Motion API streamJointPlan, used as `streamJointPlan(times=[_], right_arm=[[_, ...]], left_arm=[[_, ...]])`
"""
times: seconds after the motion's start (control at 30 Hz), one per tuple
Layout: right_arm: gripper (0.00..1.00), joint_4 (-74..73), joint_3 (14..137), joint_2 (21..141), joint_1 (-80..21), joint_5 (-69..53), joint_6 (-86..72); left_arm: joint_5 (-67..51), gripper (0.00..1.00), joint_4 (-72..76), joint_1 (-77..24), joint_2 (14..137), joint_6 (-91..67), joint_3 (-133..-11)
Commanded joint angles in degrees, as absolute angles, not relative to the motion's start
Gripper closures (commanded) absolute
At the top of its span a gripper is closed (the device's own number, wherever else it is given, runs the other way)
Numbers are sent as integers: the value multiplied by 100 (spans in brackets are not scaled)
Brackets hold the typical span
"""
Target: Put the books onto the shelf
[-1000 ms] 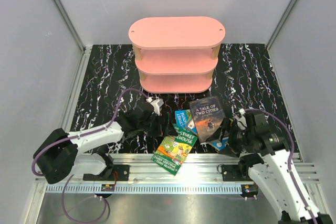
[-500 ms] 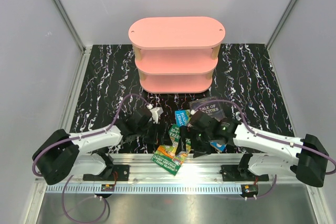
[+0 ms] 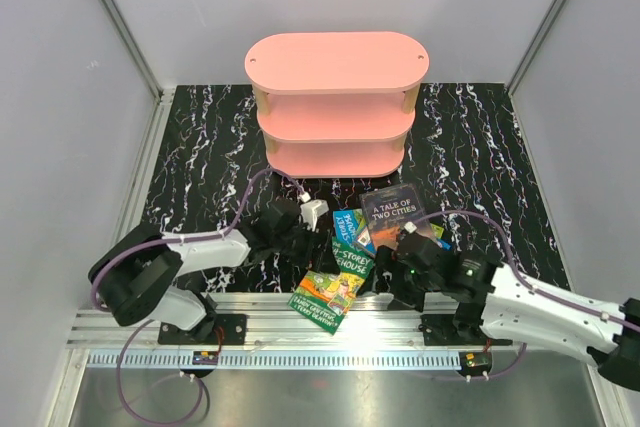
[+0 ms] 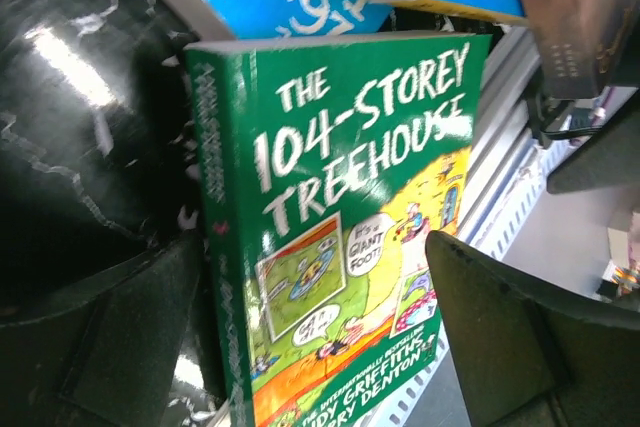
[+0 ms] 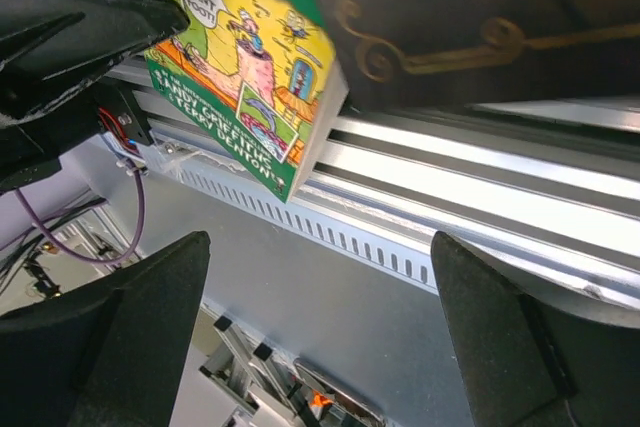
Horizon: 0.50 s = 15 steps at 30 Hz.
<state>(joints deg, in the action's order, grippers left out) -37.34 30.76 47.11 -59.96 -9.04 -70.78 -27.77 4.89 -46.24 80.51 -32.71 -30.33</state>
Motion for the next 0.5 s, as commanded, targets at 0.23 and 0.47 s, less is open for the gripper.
streamJointPlan(times=[0.23,0.47], right_arm=[[0,-5719,2733,2340,-6029,-185,-8270],[0,-6468,2883,1266,-6021,184,-8604]], left_arm=[[-3095,88,835,-4667,8789,-2874,-3173],[-2848,100,318,-4693,8632,-2821,-3427]])
